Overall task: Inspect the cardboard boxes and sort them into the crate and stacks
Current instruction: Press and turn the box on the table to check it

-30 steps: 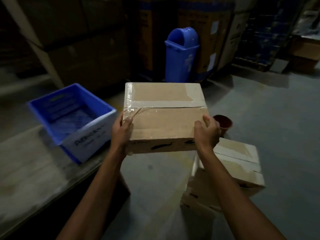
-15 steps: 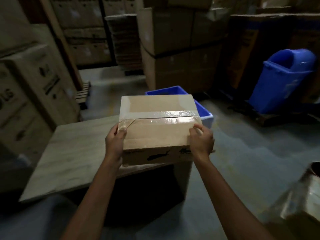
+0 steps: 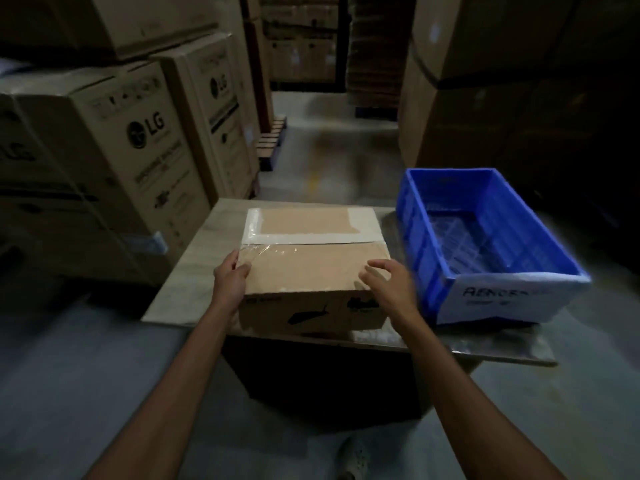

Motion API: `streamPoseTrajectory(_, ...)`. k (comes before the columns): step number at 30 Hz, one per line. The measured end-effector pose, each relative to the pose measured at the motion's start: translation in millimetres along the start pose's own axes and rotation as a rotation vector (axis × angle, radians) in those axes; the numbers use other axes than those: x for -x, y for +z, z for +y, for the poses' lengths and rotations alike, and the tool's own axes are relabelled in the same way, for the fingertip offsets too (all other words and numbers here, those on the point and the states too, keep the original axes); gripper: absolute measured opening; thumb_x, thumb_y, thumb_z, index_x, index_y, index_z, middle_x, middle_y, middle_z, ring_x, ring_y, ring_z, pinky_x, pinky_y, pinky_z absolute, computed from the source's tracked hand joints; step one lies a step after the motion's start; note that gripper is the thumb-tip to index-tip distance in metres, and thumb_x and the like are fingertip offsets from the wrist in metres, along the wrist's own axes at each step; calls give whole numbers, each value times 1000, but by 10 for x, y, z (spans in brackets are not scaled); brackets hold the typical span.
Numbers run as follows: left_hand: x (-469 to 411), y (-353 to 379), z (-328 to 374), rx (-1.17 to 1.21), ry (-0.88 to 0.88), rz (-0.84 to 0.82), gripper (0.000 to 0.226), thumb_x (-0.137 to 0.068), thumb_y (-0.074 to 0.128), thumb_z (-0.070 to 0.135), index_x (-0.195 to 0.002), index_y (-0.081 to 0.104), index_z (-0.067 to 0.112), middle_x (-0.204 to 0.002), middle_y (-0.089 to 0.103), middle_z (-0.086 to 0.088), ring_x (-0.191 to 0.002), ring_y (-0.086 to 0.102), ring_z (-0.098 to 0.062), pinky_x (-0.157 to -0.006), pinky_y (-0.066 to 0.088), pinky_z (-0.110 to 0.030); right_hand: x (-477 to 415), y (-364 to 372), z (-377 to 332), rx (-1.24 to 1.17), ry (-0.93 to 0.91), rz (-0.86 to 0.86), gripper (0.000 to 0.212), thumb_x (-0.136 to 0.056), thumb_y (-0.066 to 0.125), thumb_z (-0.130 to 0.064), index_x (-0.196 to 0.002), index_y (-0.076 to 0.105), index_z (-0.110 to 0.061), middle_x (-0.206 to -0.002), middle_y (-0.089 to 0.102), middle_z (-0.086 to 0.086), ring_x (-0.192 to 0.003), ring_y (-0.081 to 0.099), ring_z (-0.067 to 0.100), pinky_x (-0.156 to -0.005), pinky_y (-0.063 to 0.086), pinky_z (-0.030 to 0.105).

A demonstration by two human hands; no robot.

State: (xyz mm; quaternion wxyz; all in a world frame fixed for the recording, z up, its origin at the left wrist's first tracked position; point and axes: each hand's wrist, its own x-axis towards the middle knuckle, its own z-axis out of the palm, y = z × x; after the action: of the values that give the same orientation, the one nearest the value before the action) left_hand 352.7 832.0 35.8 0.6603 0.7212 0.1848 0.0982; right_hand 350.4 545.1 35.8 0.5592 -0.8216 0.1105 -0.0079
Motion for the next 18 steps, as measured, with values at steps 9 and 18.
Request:
streamPoseTrajectory(9,-940,216,-225,-258,-68,-46,43,-102,46,9,-145,47,11,-142,48,-9,-125,50,-24,-91,44,-25,-1154,461,246,72,51,-71,37,-77,82,-31,-109,66,-42,-136,59,-1,-121,58,18,-97,55,46)
streamPoseTrajectory(18,-1483,314,-671,-421,-118,-132,57,-100,56,16,-153,35,16,-157,35,-9,-141,37,-27,-115,35,-41,-1632,815,309,232,71,-73,50,-81,79,-19,-129,64,-23,-139,51,5,-129,49,25,-105,46,41)
